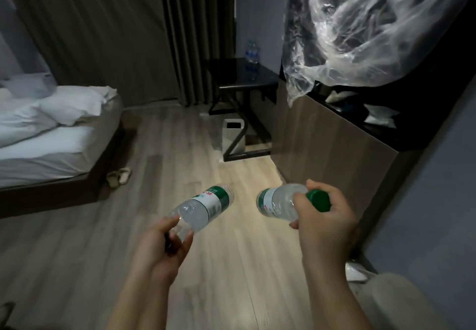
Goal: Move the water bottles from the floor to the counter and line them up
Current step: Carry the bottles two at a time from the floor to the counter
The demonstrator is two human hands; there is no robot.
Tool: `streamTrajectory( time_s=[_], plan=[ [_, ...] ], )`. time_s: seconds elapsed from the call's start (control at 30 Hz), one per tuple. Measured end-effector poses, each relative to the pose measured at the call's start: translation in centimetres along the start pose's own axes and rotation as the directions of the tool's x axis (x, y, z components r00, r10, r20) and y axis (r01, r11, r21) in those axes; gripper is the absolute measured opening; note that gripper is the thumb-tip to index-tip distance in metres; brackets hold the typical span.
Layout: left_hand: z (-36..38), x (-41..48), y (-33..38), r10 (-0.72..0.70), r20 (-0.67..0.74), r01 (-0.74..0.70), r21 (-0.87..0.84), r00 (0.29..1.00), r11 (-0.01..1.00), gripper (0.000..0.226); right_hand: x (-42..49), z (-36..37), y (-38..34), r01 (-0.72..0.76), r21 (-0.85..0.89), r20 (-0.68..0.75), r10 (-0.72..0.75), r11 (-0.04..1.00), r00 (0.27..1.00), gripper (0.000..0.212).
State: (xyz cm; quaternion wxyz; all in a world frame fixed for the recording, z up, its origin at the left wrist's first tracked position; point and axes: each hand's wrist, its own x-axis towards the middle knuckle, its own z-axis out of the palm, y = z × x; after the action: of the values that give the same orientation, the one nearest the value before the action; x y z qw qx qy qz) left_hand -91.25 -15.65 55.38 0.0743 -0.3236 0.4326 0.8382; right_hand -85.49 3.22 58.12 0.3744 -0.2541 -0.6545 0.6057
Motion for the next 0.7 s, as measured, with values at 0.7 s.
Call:
streamTrajectory(
  time_s=[0.7],
  plan=[
    [2.4,31.5,26.7,0.168,-0.153,-0.173,-0.018,0.974,0.985,0.033,8.2,43.8,3.0,-0.087,-0.002,0.208,0.085,0.996,0.974,0.017]
  ],
)
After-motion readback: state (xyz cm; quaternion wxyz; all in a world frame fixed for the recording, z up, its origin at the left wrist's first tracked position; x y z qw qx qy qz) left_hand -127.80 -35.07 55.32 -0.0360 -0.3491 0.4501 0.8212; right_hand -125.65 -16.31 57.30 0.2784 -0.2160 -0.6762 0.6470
